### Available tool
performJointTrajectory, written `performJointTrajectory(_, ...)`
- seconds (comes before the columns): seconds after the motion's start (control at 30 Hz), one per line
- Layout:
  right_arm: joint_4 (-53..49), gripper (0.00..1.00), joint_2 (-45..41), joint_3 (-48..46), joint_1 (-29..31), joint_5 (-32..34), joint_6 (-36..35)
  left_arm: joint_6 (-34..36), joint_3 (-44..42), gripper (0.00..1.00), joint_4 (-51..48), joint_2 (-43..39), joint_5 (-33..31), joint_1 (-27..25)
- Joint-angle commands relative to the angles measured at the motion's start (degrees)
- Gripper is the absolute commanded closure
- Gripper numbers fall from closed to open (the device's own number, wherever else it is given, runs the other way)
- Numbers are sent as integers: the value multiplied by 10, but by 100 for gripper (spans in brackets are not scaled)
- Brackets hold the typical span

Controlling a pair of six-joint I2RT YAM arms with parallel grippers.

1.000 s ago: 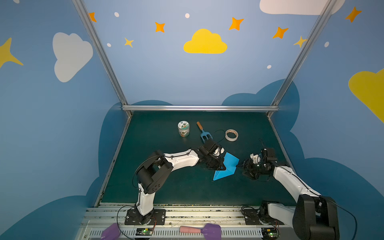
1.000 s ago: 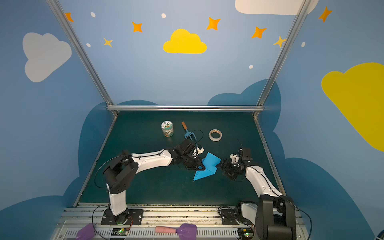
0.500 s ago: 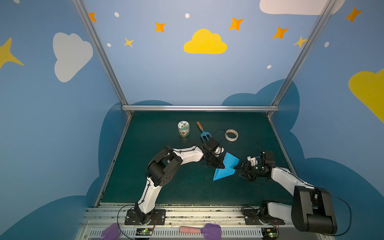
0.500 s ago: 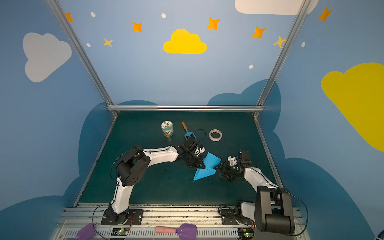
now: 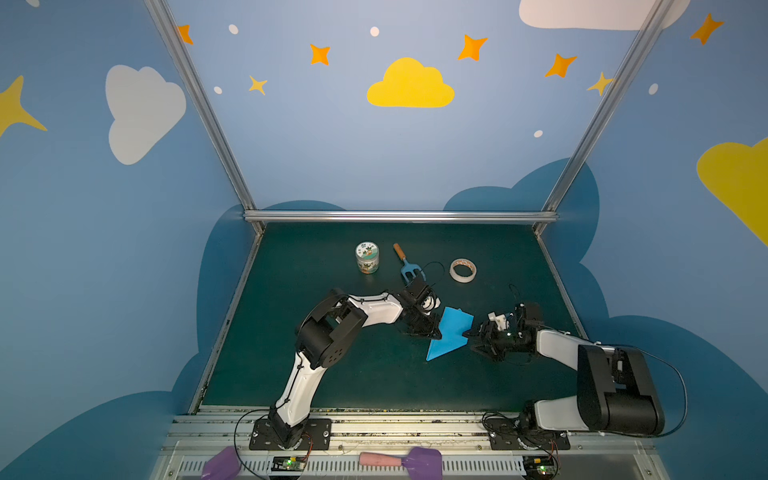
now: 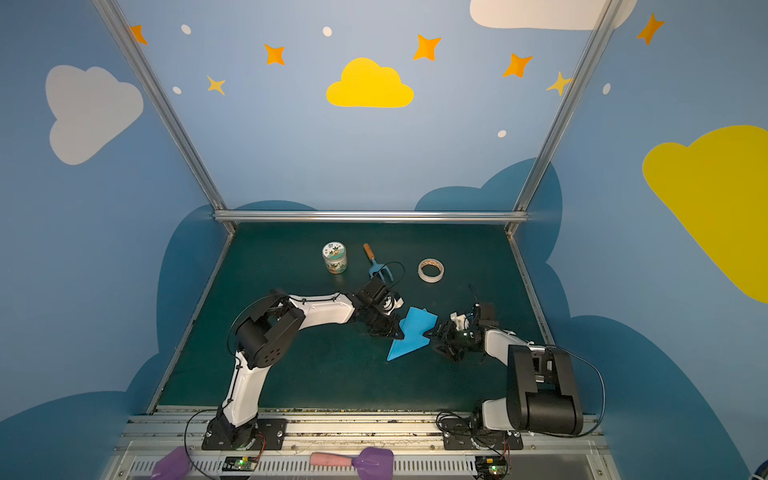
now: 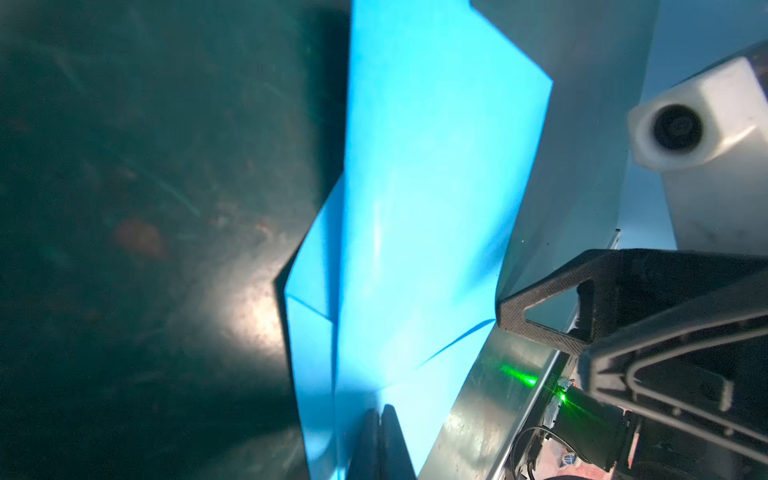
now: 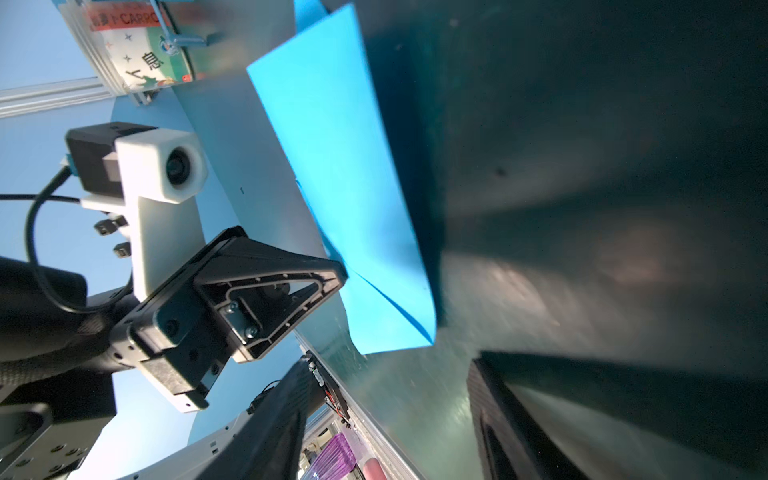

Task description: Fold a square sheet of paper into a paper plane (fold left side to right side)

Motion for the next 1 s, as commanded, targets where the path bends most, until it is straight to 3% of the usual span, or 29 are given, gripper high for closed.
performJointTrajectory(0.0, 28, 37, 17, -9, 16, 24, 16, 11, -19, 96, -5, 13, -16, 5)
performJointTrajectory(0.23, 60, 42, 51, -4, 25, 33, 27, 12, -30, 96, 1, 9, -13, 11)
performJointTrajectory(0.33, 64, 60, 54, -3, 25, 37, 28, 18, -30, 96, -1, 5, -14, 13)
performJointTrajectory(0.5, 42, 100, 45, 11, 25, 37, 16, 38, -29, 96, -8, -22, -16, 20)
performJointTrajectory(0.6, 23, 100, 33, 17, 32, 39, 10, 45, -48, 95, 2, -59, -24, 23)
performJointTrajectory(0.67, 12, 100, 19, 17, 43, 46, 13, 44, -72, 87, 18, -93, -37, 23)
performJointTrajectory(0.87, 5, 100, -48, 0, 104, 89, 68, 62, -159, 49, 42, -214, -132, 5)
performJointTrajectory(0.97, -3, 100, -83, -4, 139, 123, 103, 90, -198, 39, 38, -266, -192, -20)
